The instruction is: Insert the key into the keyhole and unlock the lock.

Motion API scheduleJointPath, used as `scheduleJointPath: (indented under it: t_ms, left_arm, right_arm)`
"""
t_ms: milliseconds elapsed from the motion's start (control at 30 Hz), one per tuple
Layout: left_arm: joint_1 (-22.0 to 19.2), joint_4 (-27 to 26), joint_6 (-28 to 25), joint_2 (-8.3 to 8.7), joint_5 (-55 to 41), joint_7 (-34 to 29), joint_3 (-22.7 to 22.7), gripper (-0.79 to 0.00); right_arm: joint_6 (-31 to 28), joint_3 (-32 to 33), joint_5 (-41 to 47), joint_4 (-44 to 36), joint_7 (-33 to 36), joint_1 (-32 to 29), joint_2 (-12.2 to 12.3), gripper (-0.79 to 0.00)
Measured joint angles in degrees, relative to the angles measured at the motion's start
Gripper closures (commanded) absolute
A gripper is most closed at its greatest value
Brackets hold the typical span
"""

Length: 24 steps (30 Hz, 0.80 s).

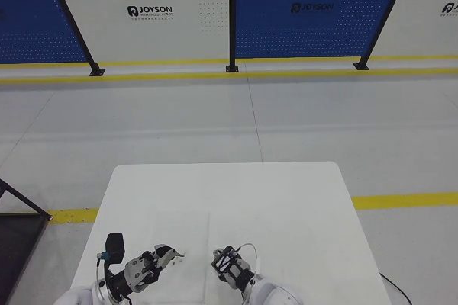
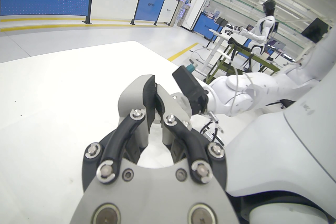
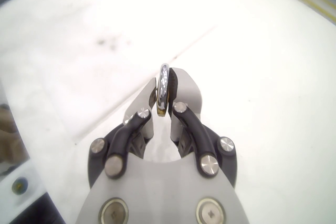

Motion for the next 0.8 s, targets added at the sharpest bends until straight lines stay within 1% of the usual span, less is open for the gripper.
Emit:
scheduleJointPath:
  t_ms: [367,533,667,800]
  left_arm:
    - [0.0,0.0,0.0,0.0,0.0,0.0,0.0,0.0]
    - [0.0,0.0,0.0,0.0,0.0,0.0,0.0,0.0]
    - [0.0,0.0,0.0,0.0,0.0,0.0,0.0,0.0]
    - [-0.04,-0.03,0.04,-0.01,-0.03,0.0,0.02,0.0]
  right_arm:
    - [-8.51,9.56,6.01,-10.74,-10.53,-7.22,2.87,0.0]
    - [-11.84,12.46,9.5,-14.06,-12.08,-8.65,3.56,0.0]
    - [-14.73,13.42,13.11,-15.4,-13.48,-9.11,3.8,0.0]
    - [-19.41,14.18,20.83,-15.27,-14.06,-8.64,3.87,0.0]
